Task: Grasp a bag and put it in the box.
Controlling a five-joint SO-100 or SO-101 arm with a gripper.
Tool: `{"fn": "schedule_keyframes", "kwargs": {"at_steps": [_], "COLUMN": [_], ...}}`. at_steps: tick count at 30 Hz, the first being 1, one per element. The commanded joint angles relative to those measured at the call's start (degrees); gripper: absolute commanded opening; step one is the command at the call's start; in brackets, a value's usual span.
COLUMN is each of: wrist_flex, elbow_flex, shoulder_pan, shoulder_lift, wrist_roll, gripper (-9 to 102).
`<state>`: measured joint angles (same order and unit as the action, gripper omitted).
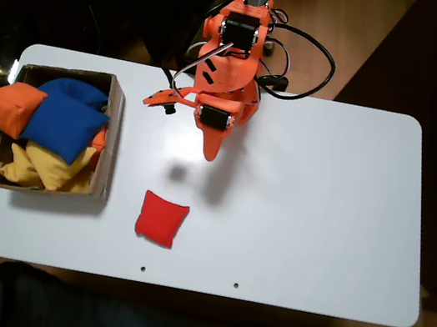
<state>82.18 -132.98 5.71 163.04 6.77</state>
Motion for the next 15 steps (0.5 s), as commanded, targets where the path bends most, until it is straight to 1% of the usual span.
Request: {"fn": "schedule_keyframes", "kwargs": {"at_steps": [1,9,15], "wrist_flex": [-0.18,-0.79,-1.58], "elbow_flex": [-6.86,-11.25,-10.63], "shoulder_pan": [-0.79,-0.70,-0.79], "shoulder_lift": [6.94,10.63,9.58], "wrist_roll": [-2.46,-3.25,-3.25], "gripper": [0,0,0]}}
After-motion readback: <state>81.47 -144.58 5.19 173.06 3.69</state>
